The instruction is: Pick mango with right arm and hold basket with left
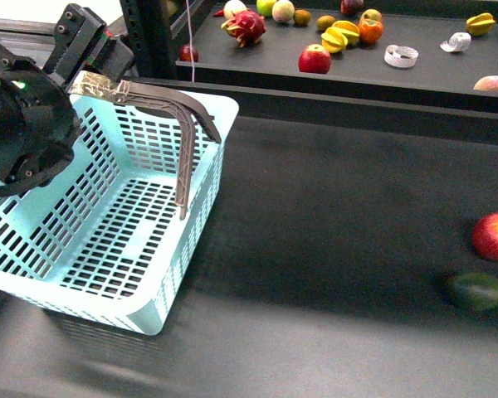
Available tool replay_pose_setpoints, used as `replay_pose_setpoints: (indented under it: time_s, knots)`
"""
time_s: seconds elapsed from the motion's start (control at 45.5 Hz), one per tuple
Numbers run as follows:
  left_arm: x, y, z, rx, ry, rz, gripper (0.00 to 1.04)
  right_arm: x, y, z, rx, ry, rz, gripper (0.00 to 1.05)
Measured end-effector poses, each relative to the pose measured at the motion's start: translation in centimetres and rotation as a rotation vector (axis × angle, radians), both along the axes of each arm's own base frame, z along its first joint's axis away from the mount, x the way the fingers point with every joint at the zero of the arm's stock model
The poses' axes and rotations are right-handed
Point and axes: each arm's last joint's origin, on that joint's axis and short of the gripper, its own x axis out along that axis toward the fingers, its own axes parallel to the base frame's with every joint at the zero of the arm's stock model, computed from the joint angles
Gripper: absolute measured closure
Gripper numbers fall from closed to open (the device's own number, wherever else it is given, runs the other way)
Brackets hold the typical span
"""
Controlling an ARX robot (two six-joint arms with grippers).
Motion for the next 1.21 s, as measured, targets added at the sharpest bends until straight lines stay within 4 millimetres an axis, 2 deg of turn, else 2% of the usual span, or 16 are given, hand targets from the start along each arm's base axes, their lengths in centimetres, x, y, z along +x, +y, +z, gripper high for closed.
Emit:
replay_pose_setpoints:
  time_s: [0.351,0.549,0.571,0.703,0.747,0.878,1.01,1.098,1.208]
  knots:
    - [5.5,0.1,-0.1,-0.024,-0.036,0.042,0.06,0.0,0.0,0.0,0.0,0.0,0.0,0.08]
    - [7.0,-0.3,-0.6,-0.018,-0.024,0.048,0.06,0.0,0.0,0.0,0.0,0.0,0.0,0.08]
    - [7.0,-0.4,-0.6,-0.017,-0.023,0.047,0.07,0.0,0.0,0.0,0.0,0.0,0.0,0.08]
    - [7.1,-1.1,-0.5,-0.023,-0.03,0.043,0.28,0.0,0.0,0.0,0.0,0.0,0.0,0.08]
    - [7.1,-1.3,-0.6,-0.025,-0.031,0.046,0.35,0.0,0.0,0.0,0.0,0.0,0.0,0.08]
    - [6.8,-2.1,-1.0,-0.044,-0.016,0.034,0.65,0.0,0.0,0.0,0.0,0.0,0.0,0.08]
    - [5.6,-2.8,-0.2,-0.082,0.024,-0.018,0.84,0.0,0.0,0.0,0.0,0.0,0.0,0.08]
    - [3.2,-3.3,0.7,-0.036,0.014,-0.093,0.86,0.0,0.0,0.0,0.0,0.0,0.0,0.08]
    - [-0.5,-3.9,3.0,-0.055,-0.029,-0.198,0.87,0.0,0.0,0.0,0.0,0.0,0.0,0.08]
